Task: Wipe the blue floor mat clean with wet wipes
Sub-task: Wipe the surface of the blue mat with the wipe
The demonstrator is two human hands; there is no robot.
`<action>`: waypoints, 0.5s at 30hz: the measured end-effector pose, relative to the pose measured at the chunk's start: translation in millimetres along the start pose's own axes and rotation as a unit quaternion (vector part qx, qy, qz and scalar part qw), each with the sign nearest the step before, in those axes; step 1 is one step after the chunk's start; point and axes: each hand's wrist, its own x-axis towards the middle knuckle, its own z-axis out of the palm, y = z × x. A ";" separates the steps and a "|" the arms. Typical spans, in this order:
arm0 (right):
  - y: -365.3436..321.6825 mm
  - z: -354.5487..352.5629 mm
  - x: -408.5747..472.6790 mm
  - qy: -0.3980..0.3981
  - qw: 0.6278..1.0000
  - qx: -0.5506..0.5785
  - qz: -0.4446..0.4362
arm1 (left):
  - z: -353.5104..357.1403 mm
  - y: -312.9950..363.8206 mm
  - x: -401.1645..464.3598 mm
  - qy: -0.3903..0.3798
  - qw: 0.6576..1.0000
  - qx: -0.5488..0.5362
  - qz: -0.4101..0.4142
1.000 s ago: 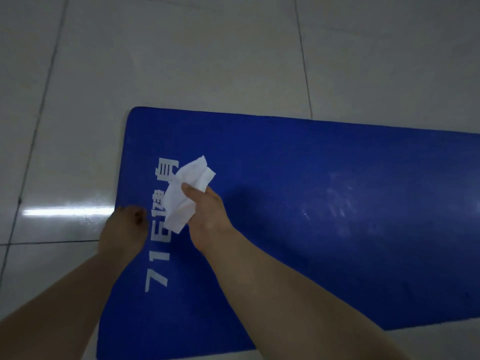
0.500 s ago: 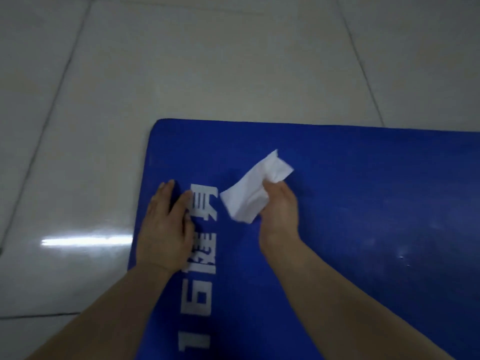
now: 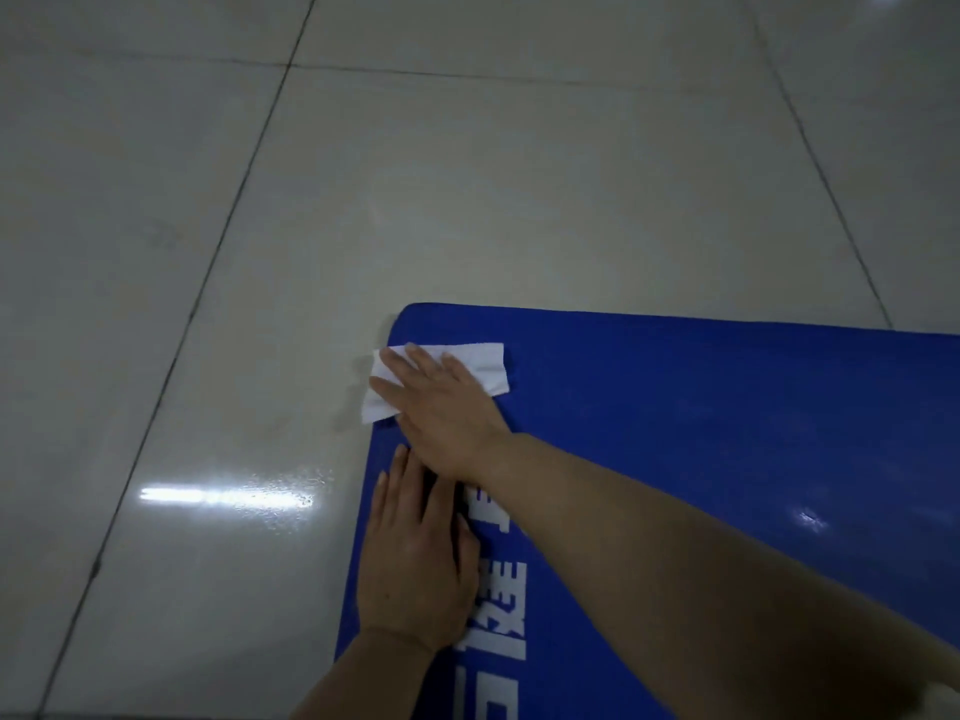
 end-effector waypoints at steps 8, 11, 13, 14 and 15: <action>95.5 -22.7 -33.9 0.103 0.936 0.022 0.336 | 4.4 -3.6 -0.4 -0.005 1.000 0.029 -0.002; 55.4 -16.7 -5.8 0.096 0.947 -0.035 0.303 | 3.6 -4.4 1.5 0.002 1.000 0.013 0.003; 28.1 -6.9 18.4 0.071 0.972 -0.033 0.220 | 4.5 -6.6 2.3 0.004 1.000 -0.003 0.001; 21.4 -4.1 25.5 0.053 0.979 -0.027 0.193 | 5.0 -7.0 3.7 0.007 1.000 -0.008 -0.002; 20.8 -3.6 28.4 0.042 0.983 -0.020 0.179 | 4.4 -7.3 5.6 0.004 1.000 -0.012 0.000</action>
